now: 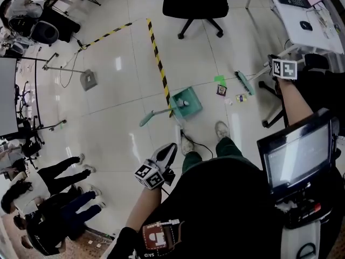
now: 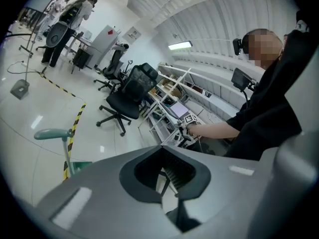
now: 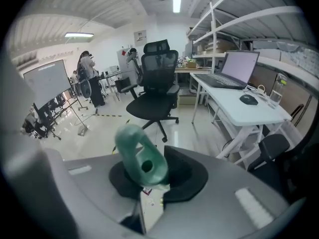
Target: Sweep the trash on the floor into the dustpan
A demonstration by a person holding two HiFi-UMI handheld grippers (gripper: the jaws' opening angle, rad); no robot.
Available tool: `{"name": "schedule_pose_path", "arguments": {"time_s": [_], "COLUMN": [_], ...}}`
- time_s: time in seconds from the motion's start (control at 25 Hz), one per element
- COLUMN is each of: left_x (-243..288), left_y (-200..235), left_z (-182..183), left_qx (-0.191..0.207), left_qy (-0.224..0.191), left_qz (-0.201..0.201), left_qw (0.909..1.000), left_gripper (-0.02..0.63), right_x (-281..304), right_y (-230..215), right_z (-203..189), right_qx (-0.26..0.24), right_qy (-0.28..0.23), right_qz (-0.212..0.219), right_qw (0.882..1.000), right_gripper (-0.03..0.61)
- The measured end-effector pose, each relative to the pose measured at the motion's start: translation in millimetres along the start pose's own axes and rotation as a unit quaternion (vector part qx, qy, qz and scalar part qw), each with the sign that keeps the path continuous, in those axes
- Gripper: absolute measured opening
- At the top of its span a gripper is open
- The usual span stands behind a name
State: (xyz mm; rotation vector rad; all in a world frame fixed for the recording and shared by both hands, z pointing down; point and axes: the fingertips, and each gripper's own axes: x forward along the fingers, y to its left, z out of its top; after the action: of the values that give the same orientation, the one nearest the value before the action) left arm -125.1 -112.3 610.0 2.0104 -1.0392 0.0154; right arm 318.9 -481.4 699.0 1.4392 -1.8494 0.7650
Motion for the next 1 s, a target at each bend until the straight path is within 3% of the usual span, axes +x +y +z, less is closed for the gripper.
{"name": "schedule_pose_path", "arguments": {"time_s": [0.2, 0.4, 0.6, 1.0], "left_x": [-16.5, -51.9, -83.3, -113.0], "left_y": [14.8, 32.9, 53.4, 66.6], "left_z": [-13.9, -22.0, -33.7, -40.8], "left_qx": [-0.024, -0.044, -0.064, -0.081], "left_qy": [0.009, 0.007, -0.002, -0.034], "left_qz": [0.001, 0.029, 0.054, 0.065], "left_qw": [0.9997, 0.9986, 0.9965, 0.9940], "left_gripper": [-0.005, -0.005, -0.005, -0.005], "right_x": [52.1, 91.6, 112.7, 123.2], "right_y": [29.7, 78.6, 137.2, 213.4], "right_z": [-1.1, -23.8, -44.6, -43.0], "right_qx": [-0.037, -0.054, 0.000, 0.043], "right_qy": [0.013, 0.025, 0.031, 0.019], "right_qz": [-0.014, -0.011, 0.017, 0.047], "right_qw": [0.999, 0.998, 0.999, 0.998], "right_gripper": [0.043, 0.043, 0.044, 0.048]}}
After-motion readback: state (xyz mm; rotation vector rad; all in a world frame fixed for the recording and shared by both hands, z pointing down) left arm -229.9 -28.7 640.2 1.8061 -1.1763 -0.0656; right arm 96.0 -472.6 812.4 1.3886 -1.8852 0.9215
